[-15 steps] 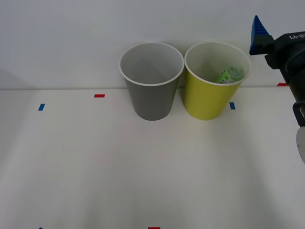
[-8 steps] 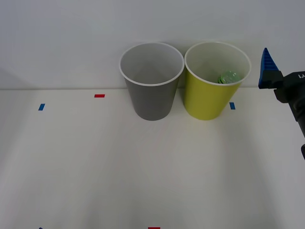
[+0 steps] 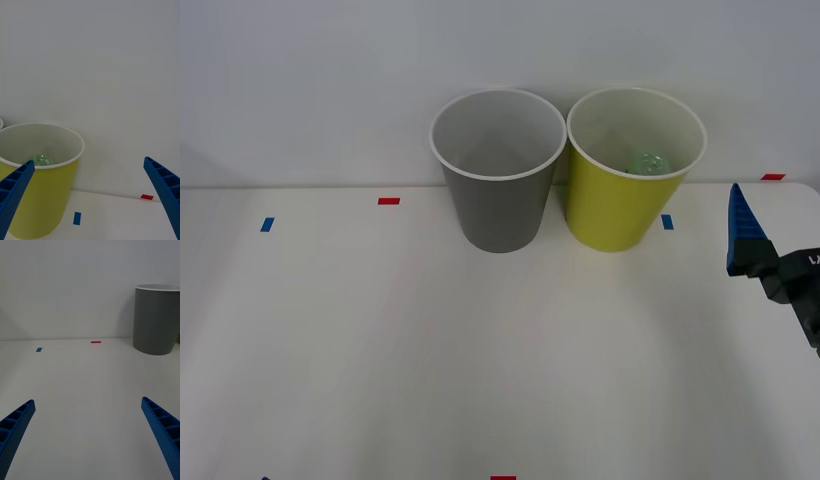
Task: Put cans in the gray bin and PET bottles in the light green bin.
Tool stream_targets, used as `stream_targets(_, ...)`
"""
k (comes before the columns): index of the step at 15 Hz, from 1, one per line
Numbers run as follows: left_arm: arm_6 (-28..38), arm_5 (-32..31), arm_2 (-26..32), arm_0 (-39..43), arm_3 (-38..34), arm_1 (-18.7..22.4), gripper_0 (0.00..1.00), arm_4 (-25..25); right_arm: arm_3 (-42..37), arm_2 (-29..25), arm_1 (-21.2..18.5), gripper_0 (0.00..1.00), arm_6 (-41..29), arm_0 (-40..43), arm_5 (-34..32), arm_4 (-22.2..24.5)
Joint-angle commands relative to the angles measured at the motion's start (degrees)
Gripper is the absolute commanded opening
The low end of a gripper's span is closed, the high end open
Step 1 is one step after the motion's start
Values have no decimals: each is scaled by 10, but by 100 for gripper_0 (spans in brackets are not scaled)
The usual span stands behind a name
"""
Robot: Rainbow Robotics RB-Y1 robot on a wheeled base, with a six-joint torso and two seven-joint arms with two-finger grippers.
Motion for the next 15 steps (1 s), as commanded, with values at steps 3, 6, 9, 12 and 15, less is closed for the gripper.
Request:
stream_targets(3, 0, 0, 0, 0, 0, 0, 97, 0, 0, 27, 0, 100, 5, 76, -80, 8)
stream_targets(6, 0, 0, 0, 0, 0, 0, 97, 0, 0, 57, 24, 100, 10, 130, -127, 19)
stream_targets(9, 0, 0, 0, 0, 0, 0, 97, 0, 2, 52, 0, 100, 6, 142, -138, 32)
stream_targets(12, 0, 0, 0, 0, 0, 0, 97, 0, 74, 48, -7, 100, 13, 142, -242, 22)
stream_targets(15, 0, 0, 0, 0, 0, 0, 98, 0, 126, 49, -7, 100, 24, 159, -319, 13)
